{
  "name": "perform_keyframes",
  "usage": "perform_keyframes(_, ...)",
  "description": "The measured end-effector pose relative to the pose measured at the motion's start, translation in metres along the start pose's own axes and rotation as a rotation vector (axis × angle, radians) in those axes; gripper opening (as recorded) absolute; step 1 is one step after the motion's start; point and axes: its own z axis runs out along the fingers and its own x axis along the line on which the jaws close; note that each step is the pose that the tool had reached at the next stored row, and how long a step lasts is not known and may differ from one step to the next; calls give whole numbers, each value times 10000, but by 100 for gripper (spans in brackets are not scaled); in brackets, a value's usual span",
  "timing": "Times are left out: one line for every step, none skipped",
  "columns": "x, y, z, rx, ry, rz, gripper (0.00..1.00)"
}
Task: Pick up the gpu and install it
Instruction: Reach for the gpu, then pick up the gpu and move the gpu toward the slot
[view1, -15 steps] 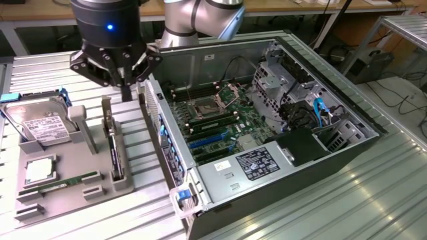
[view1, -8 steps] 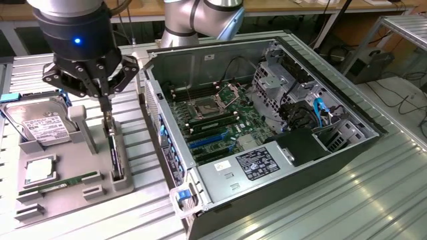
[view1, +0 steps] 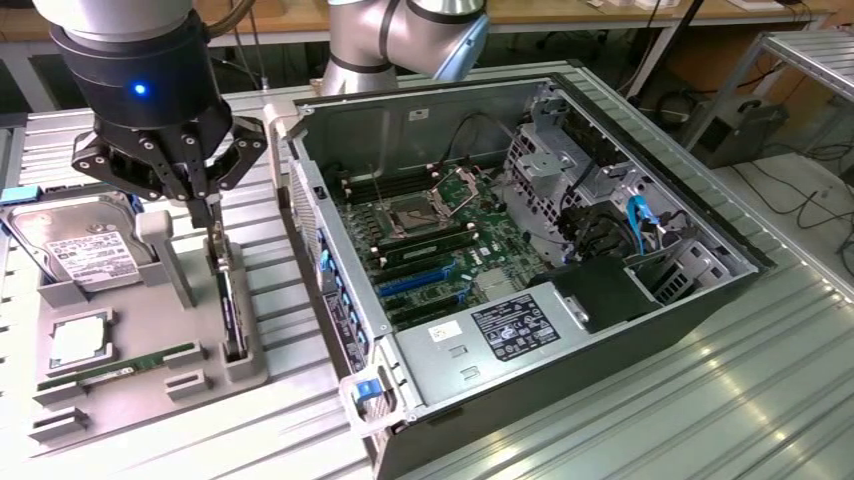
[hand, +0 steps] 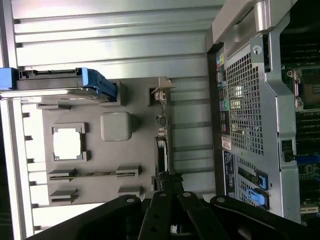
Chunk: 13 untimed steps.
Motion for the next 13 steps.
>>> perform_keyframes(0, 0, 0, 0, 0, 0, 11)
perform_keyframes(0, 0, 0, 0, 0, 0, 11)
perform_keyframes(0, 0, 0, 0, 0, 0, 11)
perform_keyframes(0, 0, 0, 0, 0, 0, 11)
perform_keyframes(0, 0, 0, -1, 0, 0, 11)
perform_keyframes(0, 0, 0, 0, 0, 0, 11)
perform_keyframes(0, 0, 0, 0, 0, 0, 11)
perform_keyframes(0, 0, 0, 0, 0, 0, 11)
perform_keyframes(0, 0, 0, 0, 0, 0, 11)
perform_keyframes(0, 0, 0, 0, 0, 0, 17)
perform_keyframes(0, 0, 0, 0, 0, 0, 24)
perform_keyframes(0, 0, 0, 0, 0, 0, 30)
perform_keyframes(0, 0, 0, 0, 0, 0, 36)
